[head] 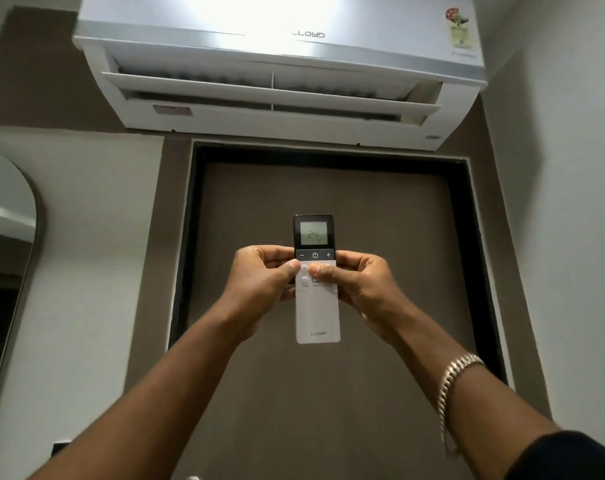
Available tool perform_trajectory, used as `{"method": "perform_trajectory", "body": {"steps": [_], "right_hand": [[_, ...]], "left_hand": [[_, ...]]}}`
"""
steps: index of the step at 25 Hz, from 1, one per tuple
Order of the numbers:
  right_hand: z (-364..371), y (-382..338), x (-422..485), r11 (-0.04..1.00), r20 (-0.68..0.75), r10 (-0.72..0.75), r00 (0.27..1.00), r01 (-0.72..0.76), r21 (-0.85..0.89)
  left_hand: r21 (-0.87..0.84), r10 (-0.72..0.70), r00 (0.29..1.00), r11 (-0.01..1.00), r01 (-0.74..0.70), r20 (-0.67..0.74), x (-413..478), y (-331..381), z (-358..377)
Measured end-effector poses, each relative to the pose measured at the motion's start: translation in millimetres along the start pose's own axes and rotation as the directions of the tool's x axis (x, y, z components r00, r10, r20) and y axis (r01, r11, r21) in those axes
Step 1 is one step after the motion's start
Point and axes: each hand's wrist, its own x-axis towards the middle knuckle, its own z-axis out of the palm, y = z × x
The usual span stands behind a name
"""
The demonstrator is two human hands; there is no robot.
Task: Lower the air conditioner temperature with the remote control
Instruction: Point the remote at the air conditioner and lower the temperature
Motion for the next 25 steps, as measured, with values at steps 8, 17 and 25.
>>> {"method": "perform_trajectory", "body": {"steps": [8, 17, 25], "right_hand": [[2, -10, 16, 0.999, 0.010, -0.014, 1.000, 0.013, 0.029], [4, -18, 10, 0.998, 0.007, -0.043, 0.999, 0.042, 0.044], [2, -25, 5, 0.997, 0.025, -0.036, 0.999, 0.034, 0.070]], "left_hand": [[-0.001, 0.026, 1.000, 1.000, -0.026, -0.006, 14, 10, -7], [0.032, 0.023, 1.000, 0.999, -0.024, 0.017, 11, 21, -8], [0.012, 0.018, 1.000, 1.000, -0.018, 0.003, 7, 29, -5]]}}
